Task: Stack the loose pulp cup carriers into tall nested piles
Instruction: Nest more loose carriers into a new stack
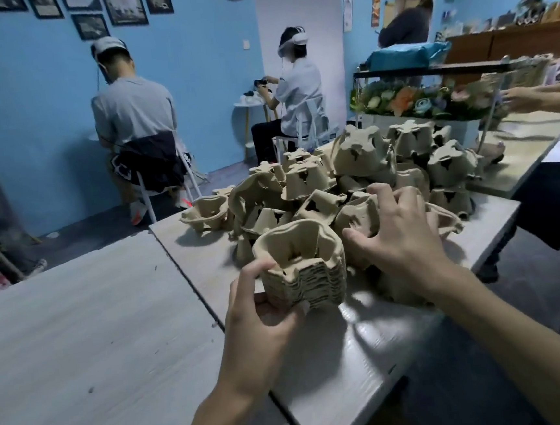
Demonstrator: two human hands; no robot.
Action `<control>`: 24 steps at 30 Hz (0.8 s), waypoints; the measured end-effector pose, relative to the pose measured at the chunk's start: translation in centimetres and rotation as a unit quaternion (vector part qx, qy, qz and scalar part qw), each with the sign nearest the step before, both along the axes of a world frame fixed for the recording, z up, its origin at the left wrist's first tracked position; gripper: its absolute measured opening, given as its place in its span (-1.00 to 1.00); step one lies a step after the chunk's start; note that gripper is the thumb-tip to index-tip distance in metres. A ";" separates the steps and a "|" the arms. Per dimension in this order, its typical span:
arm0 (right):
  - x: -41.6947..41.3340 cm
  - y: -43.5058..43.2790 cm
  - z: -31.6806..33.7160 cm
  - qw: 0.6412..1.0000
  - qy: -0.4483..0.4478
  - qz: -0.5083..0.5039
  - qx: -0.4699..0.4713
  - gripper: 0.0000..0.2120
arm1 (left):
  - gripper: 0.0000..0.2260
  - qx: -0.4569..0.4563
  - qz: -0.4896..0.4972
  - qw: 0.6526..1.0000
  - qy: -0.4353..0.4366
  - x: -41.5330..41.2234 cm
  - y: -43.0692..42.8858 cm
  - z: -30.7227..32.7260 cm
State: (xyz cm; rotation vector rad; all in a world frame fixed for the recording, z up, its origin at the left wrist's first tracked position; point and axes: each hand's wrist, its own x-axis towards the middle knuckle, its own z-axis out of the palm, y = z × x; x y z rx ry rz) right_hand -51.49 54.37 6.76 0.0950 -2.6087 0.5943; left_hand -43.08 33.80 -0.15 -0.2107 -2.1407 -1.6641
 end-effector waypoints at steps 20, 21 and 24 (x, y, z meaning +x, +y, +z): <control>1.6 1.9 0.5 0.982 0.066 0.055 -0.166 -0.61 | -0.44 -0.015 0.089 0.995 0.035 3.4 0.7 0.3; 2.2 1.9 0.5 0.976 0.082 0.068 -0.189 -0.61 | -0.45 -0.013 0.089 0.995 0.038 3.4 0.6 0.2; 3.9 1.7 0.4 0.934 0.050 0.143 -0.324 -0.66 | -0.47 0.002 0.087 0.995 0.054 3.5 0.4 -0.4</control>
